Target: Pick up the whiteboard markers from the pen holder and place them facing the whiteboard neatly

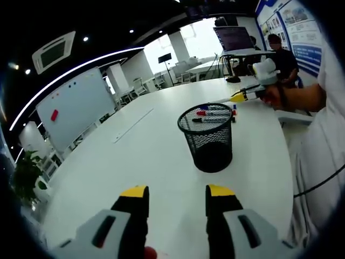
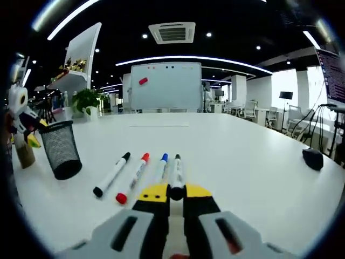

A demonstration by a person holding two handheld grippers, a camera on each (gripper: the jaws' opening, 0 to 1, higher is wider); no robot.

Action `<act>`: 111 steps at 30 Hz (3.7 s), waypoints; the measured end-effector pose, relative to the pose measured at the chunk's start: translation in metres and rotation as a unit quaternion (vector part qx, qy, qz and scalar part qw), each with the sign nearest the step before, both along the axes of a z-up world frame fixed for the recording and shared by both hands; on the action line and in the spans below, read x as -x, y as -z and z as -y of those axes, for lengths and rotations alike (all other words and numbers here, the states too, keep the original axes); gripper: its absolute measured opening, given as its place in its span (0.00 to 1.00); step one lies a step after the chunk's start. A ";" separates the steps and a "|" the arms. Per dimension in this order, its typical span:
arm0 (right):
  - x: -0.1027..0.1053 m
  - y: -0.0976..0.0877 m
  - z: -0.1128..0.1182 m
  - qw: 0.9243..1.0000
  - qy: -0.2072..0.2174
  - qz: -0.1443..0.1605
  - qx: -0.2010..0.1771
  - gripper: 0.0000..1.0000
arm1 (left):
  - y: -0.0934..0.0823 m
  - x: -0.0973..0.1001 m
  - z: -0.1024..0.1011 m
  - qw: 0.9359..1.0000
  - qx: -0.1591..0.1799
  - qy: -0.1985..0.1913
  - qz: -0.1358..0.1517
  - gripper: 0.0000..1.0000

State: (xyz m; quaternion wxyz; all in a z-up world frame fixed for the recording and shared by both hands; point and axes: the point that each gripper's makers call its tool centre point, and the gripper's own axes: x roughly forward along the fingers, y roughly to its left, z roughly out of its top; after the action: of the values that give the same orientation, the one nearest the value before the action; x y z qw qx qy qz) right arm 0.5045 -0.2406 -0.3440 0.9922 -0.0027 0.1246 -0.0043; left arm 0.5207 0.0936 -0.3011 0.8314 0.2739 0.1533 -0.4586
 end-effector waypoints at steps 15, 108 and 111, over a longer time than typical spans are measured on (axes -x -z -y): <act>0.000 0.008 0.001 1.000 -0.004 -0.023 0.001 0.08 | 0.001 -0.002 -0.002 1.000 0.000 0.001 0.001 0.44; 0.006 0.017 0.004 0.999 0.005 -0.041 0.010 0.09 | 0.002 -0.002 -0.001 1.000 -0.003 0.000 0.001 0.44; 0.006 0.017 0.003 0.999 0.003 -0.041 0.009 0.09 | 0.002 -0.002 -0.001 1.000 -0.003 0.000 0.001 0.44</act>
State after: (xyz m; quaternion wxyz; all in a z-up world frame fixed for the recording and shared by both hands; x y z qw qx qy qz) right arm 0.4989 -0.2440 -0.3613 0.9862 -0.0114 0.1649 -0.0086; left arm 0.5231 0.0949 -0.3031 0.8308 0.2769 0.1538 -0.4577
